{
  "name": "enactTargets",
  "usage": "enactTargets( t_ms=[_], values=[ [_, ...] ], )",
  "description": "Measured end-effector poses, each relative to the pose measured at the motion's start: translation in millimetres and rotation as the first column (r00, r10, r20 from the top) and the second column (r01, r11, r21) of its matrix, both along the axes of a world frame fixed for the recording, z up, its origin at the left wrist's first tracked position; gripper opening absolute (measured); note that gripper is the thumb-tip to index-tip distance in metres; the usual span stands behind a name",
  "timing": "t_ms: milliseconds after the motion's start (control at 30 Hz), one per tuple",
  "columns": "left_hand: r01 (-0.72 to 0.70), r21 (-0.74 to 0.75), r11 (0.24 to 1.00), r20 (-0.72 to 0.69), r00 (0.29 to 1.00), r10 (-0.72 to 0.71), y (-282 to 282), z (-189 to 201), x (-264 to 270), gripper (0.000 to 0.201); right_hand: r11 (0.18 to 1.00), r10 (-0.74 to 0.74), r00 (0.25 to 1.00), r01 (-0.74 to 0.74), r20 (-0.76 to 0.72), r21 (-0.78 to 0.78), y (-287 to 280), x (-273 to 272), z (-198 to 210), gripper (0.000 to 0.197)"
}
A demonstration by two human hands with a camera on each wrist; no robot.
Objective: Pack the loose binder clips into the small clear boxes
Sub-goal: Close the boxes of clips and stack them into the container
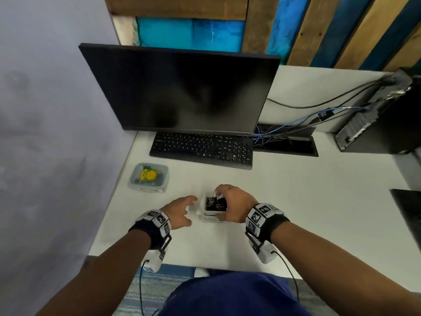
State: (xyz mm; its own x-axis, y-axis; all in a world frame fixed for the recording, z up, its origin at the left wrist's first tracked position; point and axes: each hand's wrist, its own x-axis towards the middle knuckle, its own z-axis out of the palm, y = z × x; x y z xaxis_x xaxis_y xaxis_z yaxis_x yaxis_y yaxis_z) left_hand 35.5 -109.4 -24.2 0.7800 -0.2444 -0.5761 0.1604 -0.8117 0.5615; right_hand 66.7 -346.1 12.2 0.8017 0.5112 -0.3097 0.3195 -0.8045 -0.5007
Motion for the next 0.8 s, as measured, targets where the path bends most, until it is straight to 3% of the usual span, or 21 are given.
enactTargets(
  t_ms=[133, 267, 400, 567, 800],
  values=[
    [-0.032, -0.025, 0.999, -0.035, 0.999, 0.031, -20.7, -17.0, -2.1, 0.087, 1.0, -0.013, 1.0, 0.012, -0.01, -0.013, 1.4, -3.3, -1.1, 0.063],
    [-0.155, -0.066, 0.986, -0.046, 0.987, 0.152, -22.6, -27.5, 3.0, 0.061, 1.0, 0.005, 0.999, -0.006, -0.039, -0.03, 3.5, -2.0, -0.9, 0.064],
    [-0.117, -0.025, 0.993, -0.028, 0.993, 0.117, -23.8, -28.2, 6.6, 0.04, 0.999, 0.006, 0.998, -0.009, -0.064, -0.044, 6.9, -0.5, 0.5, 0.069],
    [-0.207, -0.118, 0.971, -0.067, 0.978, 0.2, -21.8, -32.4, 6.9, 0.044, 0.997, 0.004, 0.998, -0.008, -0.059, -0.072, 8.1, 0.6, -0.2, 0.068],
    [-0.32, -0.226, 0.92, -0.156, 0.944, 0.29, -21.4, -35.0, 4.6, 0.031, 0.998, -0.012, 0.998, 0.008, -0.061, -0.067, 8.7, 0.2, -1.7, 0.065]
  ],
)
